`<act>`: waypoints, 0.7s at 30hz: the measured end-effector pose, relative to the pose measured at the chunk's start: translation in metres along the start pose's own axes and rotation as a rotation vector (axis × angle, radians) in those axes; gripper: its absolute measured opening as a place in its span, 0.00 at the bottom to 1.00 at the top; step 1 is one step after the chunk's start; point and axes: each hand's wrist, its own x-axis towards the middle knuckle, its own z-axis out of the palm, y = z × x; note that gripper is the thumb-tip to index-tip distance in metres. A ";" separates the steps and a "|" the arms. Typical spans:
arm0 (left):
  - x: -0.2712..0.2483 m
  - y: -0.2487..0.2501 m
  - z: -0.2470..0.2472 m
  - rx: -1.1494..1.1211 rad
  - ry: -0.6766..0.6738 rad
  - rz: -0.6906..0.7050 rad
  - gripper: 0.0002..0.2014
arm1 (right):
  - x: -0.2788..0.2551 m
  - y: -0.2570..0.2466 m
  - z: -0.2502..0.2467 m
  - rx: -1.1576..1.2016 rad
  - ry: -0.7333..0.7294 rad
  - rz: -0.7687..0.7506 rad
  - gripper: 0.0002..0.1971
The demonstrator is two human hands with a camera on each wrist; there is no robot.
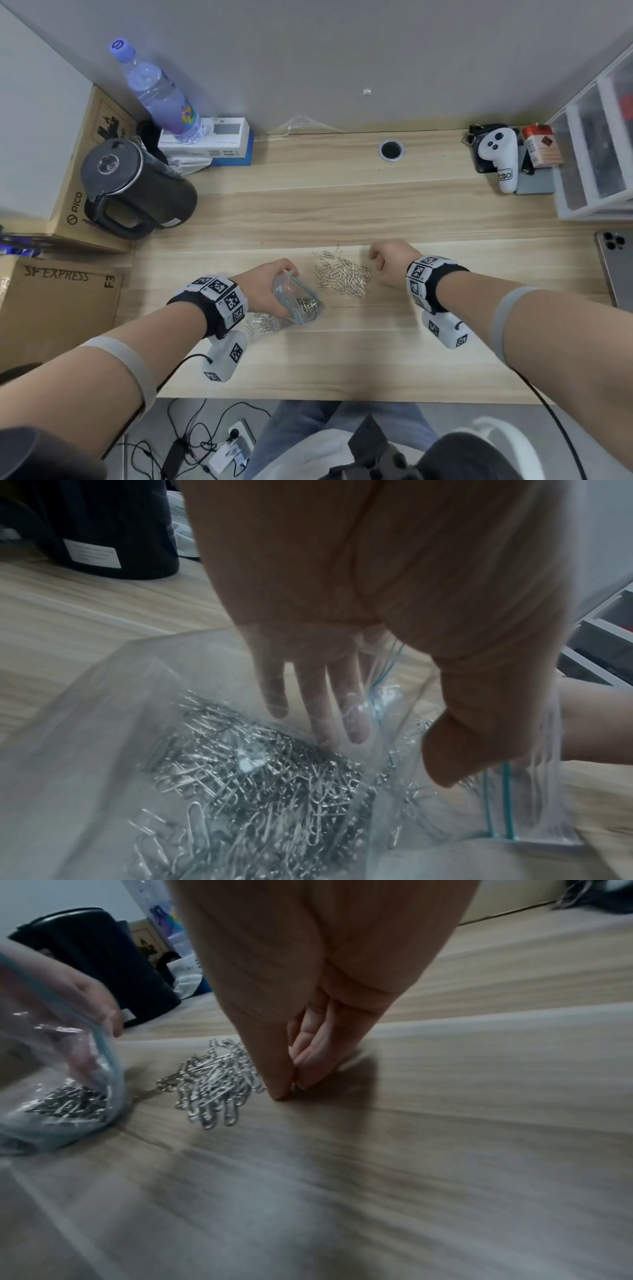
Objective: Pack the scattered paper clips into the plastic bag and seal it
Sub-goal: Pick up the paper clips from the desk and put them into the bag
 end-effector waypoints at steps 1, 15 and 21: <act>0.000 0.000 0.000 0.003 0.000 -0.004 0.41 | 0.002 -0.005 0.004 0.006 0.003 -0.019 0.20; 0.003 -0.005 0.004 -0.048 0.023 -0.008 0.40 | 0.014 -0.022 0.013 -0.298 -0.053 -0.202 0.60; 0.002 -0.012 0.008 -0.076 0.047 0.000 0.39 | 0.016 -0.033 0.027 -0.136 -0.054 -0.233 0.49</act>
